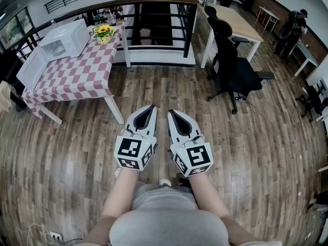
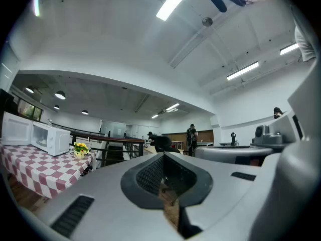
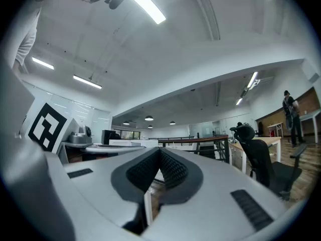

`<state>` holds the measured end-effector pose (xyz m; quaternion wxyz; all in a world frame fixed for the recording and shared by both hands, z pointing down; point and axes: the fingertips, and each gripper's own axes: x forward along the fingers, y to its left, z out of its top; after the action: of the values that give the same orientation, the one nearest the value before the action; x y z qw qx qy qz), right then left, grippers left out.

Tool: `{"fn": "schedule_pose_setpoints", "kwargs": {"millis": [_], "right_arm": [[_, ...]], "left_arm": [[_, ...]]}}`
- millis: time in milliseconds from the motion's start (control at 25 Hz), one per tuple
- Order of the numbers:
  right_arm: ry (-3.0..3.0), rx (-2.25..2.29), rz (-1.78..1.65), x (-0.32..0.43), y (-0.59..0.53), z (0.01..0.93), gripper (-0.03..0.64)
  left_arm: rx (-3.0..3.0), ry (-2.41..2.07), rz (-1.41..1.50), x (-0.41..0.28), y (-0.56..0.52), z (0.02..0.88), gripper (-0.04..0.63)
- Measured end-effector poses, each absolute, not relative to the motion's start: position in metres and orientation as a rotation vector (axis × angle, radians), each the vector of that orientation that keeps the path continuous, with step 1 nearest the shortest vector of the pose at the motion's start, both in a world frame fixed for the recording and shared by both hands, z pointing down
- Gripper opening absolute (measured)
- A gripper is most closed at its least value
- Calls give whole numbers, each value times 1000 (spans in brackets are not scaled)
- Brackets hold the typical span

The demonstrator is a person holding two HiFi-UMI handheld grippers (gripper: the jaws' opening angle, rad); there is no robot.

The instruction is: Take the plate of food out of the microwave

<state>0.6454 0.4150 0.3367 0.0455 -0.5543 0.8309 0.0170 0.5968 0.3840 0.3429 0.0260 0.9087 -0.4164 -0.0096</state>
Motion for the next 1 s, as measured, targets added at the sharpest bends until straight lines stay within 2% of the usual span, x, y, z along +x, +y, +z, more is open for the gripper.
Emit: {"fn": "schedule_pose_setpoints", "kwargs": {"millis": [520,1000], "right_arm": [[2554,-1654,4,616,406,333,25],[2607,-1589,-56,558,370,341,25]], "left_arm": [[2811,-1324,-15,569,383,335,2],[2702,-1399,-50,505,346,344,2]]}}
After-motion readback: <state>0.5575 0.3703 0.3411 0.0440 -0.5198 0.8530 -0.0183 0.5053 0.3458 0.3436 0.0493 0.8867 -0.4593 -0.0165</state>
